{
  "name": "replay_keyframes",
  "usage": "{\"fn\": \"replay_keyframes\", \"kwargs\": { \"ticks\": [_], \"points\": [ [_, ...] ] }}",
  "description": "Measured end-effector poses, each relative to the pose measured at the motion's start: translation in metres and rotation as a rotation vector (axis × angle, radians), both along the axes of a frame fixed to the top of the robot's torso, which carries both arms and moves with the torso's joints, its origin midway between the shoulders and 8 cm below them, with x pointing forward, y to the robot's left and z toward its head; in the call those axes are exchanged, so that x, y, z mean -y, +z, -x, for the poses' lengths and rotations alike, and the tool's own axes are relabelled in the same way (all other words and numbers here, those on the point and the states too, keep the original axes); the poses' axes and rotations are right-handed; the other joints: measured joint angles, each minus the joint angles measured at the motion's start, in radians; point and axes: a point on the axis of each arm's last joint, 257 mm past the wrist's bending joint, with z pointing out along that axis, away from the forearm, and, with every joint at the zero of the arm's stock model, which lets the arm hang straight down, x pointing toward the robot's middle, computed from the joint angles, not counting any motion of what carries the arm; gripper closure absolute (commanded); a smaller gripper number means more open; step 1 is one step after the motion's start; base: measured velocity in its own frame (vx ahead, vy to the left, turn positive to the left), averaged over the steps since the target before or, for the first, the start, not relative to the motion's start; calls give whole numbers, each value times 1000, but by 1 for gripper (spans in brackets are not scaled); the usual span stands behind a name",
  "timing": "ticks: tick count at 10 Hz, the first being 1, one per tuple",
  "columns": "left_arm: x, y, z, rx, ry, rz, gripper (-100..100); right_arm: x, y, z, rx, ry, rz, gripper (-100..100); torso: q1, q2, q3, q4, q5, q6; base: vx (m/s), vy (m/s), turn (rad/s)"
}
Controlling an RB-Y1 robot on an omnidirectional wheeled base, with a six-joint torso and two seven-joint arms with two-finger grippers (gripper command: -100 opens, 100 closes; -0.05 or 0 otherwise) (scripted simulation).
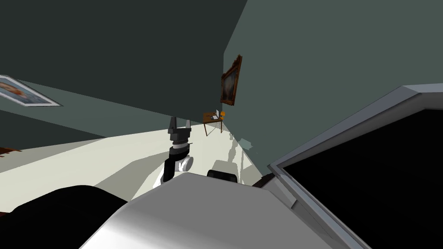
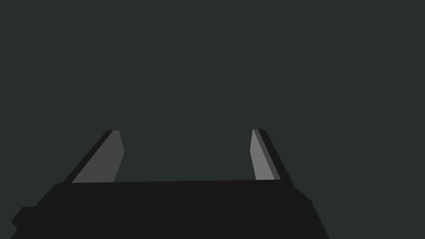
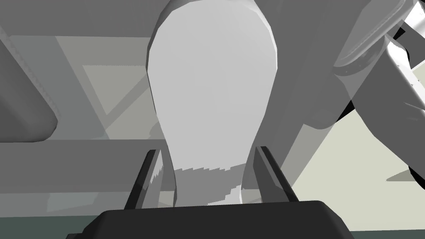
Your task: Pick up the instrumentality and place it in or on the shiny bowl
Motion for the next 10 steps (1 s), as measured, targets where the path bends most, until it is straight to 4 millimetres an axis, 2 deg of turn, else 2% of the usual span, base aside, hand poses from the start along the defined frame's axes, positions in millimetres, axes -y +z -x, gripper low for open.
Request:
{"fn": "replay_keyframes", "kwargs": {
  "ticks": [1, 2, 3, 7, 8, 9, 10],
  "points": [
    [0, 0, 0, 0, 0, 0, 0, 0, 0, 0, 0, 0, 0, 100, 0, 0, 0, 0, 0, 0, 0, 0, 0],
    [0, 0, 0, 0, 0, 0, 0, 0, 0, 0, 0, 0, 0, 0, 0, 0, 0, 0, 0, 0, 0, 0, 0],
    [0, 0, 0, 0, 0, 0, 0, 0, 0, 0, 0, 0, 0, 100, 0, 0, 0, 0, 0, 0, 4, 15, -52],
    [0, 0, 0, 0, 0, 0, 0, 14, 18, -4, 1, 20, 5, 100, 3, 0, 0, 0, 1, 0, 3, 32, -57],
    [0, 0, 0, 0, 0, 0, 0, 14, 18, -4, 1, 20, 5, 0, 2, 0, 0, 0, 1, 0, 0, 0, 0],
    [0, 0, 0, 0, 0, 0, 0, 14, 18, -4, 1, 19, 4, 100, 1, 0, 0, 0, 1, 0, -78, 106, -23],
    [0, 0, 0, 0, 0, 0, 0, 28, 26, -15, 18, 21, 20, 100, 7, 4, 2, 1, 3, 0, -88, 147, -22]
  ]
}}
